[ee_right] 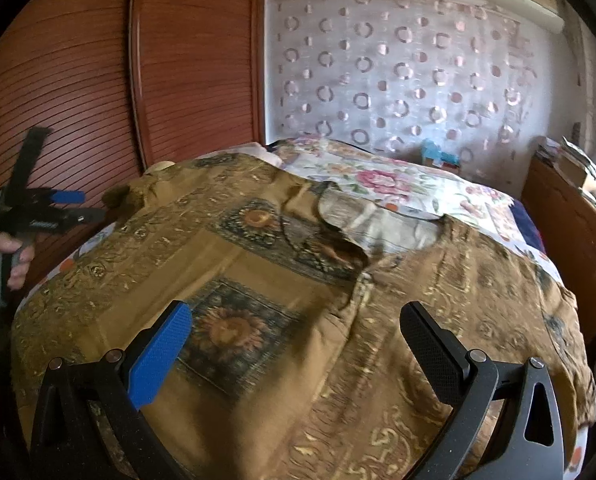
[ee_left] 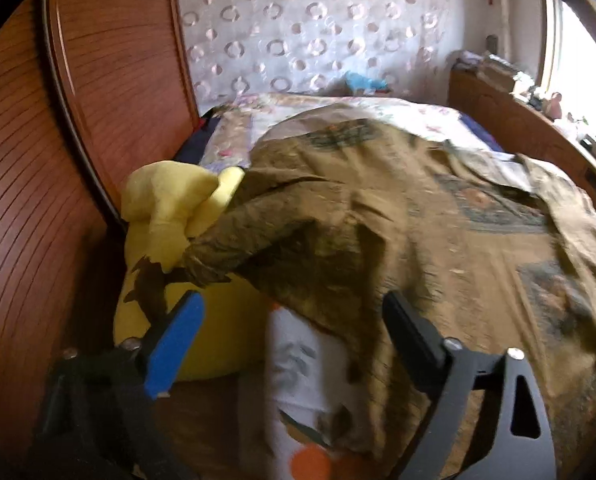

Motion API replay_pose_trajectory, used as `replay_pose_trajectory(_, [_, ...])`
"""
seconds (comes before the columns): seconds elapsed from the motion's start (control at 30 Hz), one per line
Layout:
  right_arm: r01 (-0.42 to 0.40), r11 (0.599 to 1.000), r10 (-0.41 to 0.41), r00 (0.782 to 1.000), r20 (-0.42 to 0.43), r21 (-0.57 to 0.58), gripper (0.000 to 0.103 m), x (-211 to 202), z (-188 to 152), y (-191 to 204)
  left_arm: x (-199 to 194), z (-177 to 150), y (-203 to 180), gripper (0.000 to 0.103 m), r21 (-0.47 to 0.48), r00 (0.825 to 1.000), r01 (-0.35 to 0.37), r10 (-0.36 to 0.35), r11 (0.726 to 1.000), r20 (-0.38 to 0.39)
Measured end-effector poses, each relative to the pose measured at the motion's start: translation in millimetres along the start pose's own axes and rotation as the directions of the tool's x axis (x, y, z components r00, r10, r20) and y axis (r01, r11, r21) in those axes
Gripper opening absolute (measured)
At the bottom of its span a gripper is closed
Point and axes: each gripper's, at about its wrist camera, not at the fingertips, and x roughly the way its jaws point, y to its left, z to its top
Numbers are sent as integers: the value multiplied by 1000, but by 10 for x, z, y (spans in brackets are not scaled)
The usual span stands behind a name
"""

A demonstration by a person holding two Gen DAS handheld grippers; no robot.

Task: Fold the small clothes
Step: 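Reach the left gripper to the shirt side edge by the yellow toy and grasp it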

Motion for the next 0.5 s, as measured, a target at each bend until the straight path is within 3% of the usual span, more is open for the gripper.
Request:
replay_pose_trajectory(0.1, [-8, 1000, 8, 1000, 3, -2, 103, 51, -24, 10, 121, 111, 64, 81, 9, 1000, -30, 30, 999, 8])
replay_pose_trajectory(0.33, [-5, 1000, 5, 1000, -6, -14, 103, 40, -40, -42, 387, 266, 184, 77, 44, 998, -67, 68, 997, -10])
replay_pose_trajectory(0.4, [-7, 1000, 7, 1000, -6, -12, 103, 60, -45, -32, 416, 283, 194, 65, 58, 998, -55, 56, 997, -13])
replay_pose_trajectory(0.43, [-7, 1000, 7, 1000, -7, -11, 103, 60, -51, -23, 422, 285, 200, 49, 64, 999, -42, 43, 997, -14])
replay_pose_trajectory(0.5, [-5, 1000, 5, 1000, -7, -13, 103, 98, -48, 27, 425, 288, 210, 28, 61, 1000, 7, -5, 998, -25])
